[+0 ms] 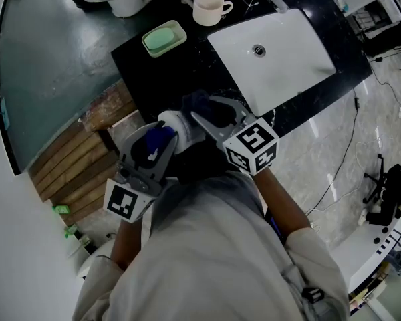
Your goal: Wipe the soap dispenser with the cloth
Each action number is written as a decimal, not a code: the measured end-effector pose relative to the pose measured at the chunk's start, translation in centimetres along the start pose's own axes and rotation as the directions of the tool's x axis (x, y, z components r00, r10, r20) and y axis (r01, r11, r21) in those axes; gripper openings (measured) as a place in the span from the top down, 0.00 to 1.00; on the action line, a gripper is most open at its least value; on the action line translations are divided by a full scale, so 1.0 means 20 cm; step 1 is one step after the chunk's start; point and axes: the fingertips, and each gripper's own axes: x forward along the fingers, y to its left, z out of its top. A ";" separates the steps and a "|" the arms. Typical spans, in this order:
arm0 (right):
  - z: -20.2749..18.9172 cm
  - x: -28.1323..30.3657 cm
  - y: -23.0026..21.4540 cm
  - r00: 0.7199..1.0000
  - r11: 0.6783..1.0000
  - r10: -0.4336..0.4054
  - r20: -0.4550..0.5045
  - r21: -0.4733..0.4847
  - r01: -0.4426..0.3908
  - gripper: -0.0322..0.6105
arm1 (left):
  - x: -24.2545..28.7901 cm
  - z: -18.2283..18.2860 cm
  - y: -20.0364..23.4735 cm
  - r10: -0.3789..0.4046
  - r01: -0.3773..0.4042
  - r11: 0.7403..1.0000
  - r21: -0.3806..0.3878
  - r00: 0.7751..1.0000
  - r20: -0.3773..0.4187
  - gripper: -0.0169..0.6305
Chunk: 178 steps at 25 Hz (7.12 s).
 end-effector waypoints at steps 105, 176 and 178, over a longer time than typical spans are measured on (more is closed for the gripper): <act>0.02 -0.27 0.16 0.991 0.991 0.116 -0.066 0.080 -0.111 0.74 | 0.08 0.01 -0.03 0.030 -0.030 0.999 0.041 0.999 -0.017 0.79; 0.02 -0.28 0.03 0.988 0.960 0.155 0.018 0.232 -0.154 0.74 | 0.24 0.01 -0.08 -0.043 0.049 0.997 0.057 0.995 -0.095 0.79; 0.00 -0.27 0.03 0.989 0.961 0.151 0.008 0.234 -0.148 0.74 | 0.24 0.01 -0.08 -0.044 0.049 0.997 0.054 0.995 -0.091 0.79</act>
